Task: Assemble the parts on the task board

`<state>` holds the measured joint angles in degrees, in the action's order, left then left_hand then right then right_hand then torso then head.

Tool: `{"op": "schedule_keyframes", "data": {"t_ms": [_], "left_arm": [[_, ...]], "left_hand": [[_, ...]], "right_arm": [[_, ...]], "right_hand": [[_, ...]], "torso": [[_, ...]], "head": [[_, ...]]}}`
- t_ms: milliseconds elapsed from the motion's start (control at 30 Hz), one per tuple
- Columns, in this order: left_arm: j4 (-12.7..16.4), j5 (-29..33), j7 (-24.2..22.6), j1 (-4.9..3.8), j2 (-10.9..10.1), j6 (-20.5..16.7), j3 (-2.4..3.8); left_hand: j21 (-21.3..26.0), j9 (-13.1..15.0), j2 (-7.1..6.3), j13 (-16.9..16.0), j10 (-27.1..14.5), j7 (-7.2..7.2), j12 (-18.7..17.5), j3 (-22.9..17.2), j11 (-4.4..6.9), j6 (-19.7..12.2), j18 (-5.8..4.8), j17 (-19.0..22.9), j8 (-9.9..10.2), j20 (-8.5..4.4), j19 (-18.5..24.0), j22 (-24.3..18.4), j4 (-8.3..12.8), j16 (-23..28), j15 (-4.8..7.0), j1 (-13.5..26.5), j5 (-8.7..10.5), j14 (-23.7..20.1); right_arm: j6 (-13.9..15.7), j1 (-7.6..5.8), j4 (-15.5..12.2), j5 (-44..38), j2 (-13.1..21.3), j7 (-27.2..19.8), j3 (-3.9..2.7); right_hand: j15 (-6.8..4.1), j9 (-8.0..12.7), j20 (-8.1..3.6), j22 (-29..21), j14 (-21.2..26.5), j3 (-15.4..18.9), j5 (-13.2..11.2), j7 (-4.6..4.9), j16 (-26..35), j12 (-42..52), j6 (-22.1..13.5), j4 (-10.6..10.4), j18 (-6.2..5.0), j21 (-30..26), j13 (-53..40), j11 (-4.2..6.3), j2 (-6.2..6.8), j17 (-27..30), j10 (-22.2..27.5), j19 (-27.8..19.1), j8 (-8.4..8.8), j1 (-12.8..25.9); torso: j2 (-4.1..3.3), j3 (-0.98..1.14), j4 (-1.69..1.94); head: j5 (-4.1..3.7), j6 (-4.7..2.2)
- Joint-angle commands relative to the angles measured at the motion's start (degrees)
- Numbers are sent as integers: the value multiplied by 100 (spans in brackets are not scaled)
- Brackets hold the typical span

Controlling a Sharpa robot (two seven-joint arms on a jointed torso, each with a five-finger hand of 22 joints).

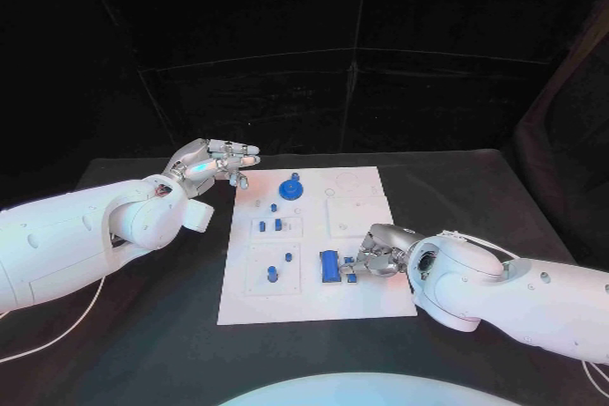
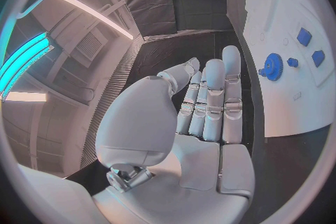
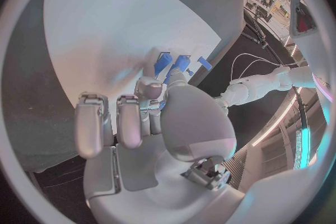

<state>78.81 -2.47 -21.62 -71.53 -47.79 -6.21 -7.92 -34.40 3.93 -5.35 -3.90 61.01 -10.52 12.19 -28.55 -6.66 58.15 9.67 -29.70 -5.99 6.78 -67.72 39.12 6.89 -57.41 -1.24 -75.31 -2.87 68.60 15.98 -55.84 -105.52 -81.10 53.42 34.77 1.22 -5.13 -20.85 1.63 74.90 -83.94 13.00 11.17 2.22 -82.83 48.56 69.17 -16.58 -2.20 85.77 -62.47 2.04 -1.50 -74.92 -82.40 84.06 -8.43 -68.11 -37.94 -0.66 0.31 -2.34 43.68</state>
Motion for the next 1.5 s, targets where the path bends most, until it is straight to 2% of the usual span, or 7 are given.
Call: {"op": "schedule_keyframes", "data": {"t_ms": [33,200,400,600,967,1233,1500], "left_arm": [[15,20,-17,-11,-1,66,5],[16,20,-16,-12,-3,65,5],[16,20,-12,-13,-2,65,5],[9,20,-9,-13,-4,65,4],[-11,20,-7,-12,4,65,1],[-7,20,-12,-11,14,69,-2],[-3,20,-14,-11,13,65,-4]], "left_hand": [[25,-9,4,9,-34,-34,37,-7,-5,-6,81,10,-38,-7,28,-5,31,26,-6,-36,-3,-51],[25,-9,4,9,-34,-34,37,-7,-5,-6,81,10,-38,-7,28,-5,31,26,-6,-36,-3,-51],[25,-9,4,9,-34,-34,37,-7,-5,-6,81,10,-38,-7,28,-5,31,26,-6,-36,-3,-51],[25,-9,4,9,-34,-34,37,-7,-5,-6,81,10,-38,-7,28,-5,31,26,-6,-36,-3,-51],[25,-9,8,10,-41,-34,41,-13,-6,-7,80,19,-39,-7,36,-4,36,29,-8,-37,-4,-59],[25,-9,8,10,-41,-34,41,-13,-6,-7,80,19,-39,-7,36,-4,36,29,-8,-37,-4,-59],[25,-9,8,10,-41,-34,41,-13,-6,-7,80,19,-39,-7,36,-4,36,29,-8,-37,-4,-59]], "right_arm": [[55,-8,-8,-144,-14,7,-2],[45,-8,9,-193,-9,9,-2],[32,-8,-30,-217,56,-15,-2],[92,-7,-176,-92,203,-201,-2],[18,-6,-298,33,416,-418,-2],[-129,-6,-163,-3,359,-305,-2],[-272,-5,12,-152,128,-228,-1]], "right_hand": [[13,-9,-3,895,-396,72,-90,38,28,-45,7,4,43,-18,3,-46,-9,-420,15,113,24,92],[18,-20,2,877,-390,183,-351,44,53,-95,-9,1,38,-35,19,-53,5,-391,30,98,27,184],[23,-23,6,844,-383,182,-385,52,80,-146,-34,61,28,-61,41,-58,15,-358,54,71,36,65],[34,-31,16,822,-377,238,-564,68,107,-206,-69,103,22,-82,63,-73,134,-327,85,51,47,-71],[41,-36,23,788,-367,253,-641,77,146,-297,-93,78,12,-110,111,-82,217,-280,118,23,55,-100],[44,-53,28,797,-371,133,-608,80,148,-293,-98,215,14,-109,95,-82,66,-288,121,29,49,-446],[42,-67,26,799,-374,98,-548,83,150,-293,-100,426,14,-112,85,-81,15,-292,121,31,43,-754]], "torso": [[-6,2,-1],[-1,-1,-2],[4,3,-2],[4,10,-11],[7,1,-4],[-2,0,10],[-11,3,3]], "head": [[2,3],[-12,7],[-16,6],[-9,-9],[-20,-43],[-20,-49],[2,-33]]}}
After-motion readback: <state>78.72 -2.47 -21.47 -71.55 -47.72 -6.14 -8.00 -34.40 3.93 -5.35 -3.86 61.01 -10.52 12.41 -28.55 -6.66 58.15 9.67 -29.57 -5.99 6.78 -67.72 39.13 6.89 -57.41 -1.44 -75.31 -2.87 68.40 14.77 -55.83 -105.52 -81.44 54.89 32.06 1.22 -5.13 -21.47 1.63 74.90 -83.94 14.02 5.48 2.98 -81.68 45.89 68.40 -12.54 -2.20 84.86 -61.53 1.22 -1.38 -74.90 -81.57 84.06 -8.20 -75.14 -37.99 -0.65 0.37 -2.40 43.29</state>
